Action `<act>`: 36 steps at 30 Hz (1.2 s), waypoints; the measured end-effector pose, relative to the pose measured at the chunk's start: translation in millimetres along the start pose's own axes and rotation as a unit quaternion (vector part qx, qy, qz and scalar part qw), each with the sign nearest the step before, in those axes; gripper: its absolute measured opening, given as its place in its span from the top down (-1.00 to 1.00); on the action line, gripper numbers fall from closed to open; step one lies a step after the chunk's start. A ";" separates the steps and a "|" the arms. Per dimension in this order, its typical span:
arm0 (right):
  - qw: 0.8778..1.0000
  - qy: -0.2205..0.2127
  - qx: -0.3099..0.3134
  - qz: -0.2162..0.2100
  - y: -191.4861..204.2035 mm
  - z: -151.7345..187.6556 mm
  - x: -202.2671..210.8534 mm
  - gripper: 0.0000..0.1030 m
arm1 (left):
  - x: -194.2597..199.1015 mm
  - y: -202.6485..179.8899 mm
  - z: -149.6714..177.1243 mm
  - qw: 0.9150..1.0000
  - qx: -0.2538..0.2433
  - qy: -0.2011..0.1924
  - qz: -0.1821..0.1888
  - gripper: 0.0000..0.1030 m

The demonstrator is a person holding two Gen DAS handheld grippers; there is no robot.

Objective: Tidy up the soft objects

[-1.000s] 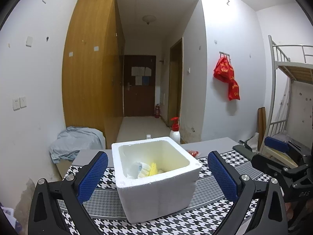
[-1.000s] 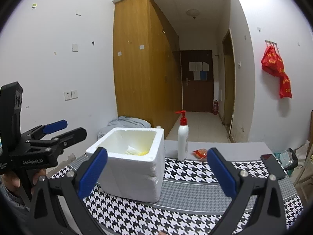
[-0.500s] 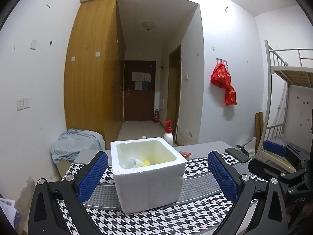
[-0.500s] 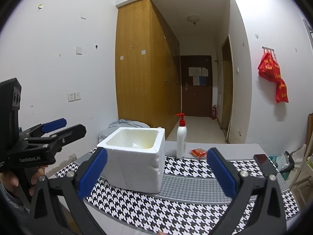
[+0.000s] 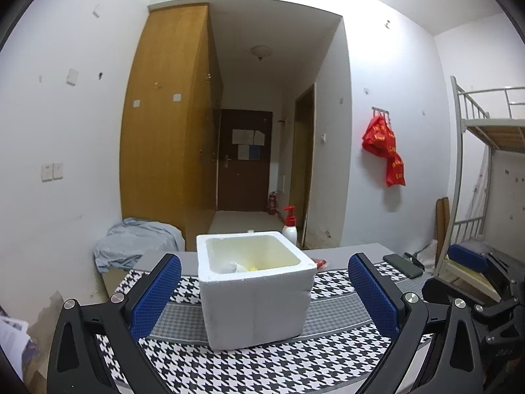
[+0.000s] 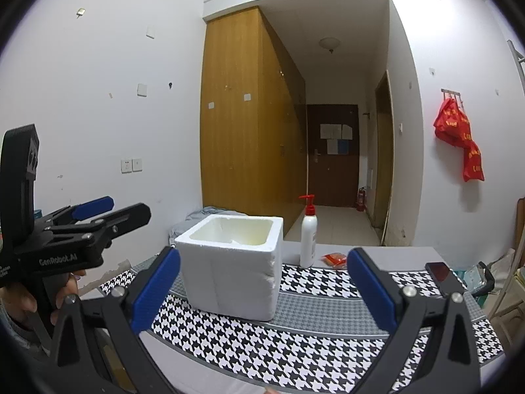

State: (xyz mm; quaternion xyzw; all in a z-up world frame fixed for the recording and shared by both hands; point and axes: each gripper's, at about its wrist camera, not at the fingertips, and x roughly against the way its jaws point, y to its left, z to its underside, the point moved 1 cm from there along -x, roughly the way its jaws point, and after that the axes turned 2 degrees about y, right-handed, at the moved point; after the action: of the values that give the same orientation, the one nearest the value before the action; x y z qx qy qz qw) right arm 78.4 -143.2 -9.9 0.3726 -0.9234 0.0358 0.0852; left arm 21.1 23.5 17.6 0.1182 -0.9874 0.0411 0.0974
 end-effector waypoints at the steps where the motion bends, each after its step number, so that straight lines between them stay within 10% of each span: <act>1: 1.000 -0.003 -0.001 0.001 0.3 2.3 0.6 -0.99 | 0.8 0.4 2.5 1.000 0.000 0.001 0.001 -0.98; 36: 1.000 0.005 -0.017 0.026 26.6 55.9 31.1 -0.99 | 48.8 9.7 66.3 0.998 -0.018 -0.041 -0.052 -0.98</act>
State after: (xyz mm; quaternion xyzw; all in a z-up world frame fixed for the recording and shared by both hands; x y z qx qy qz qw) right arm 30.7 -152.5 -59.2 0.3468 -0.9328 0.0242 0.0950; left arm -39.8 15.1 -37.9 0.1692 -0.9836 0.0134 0.0605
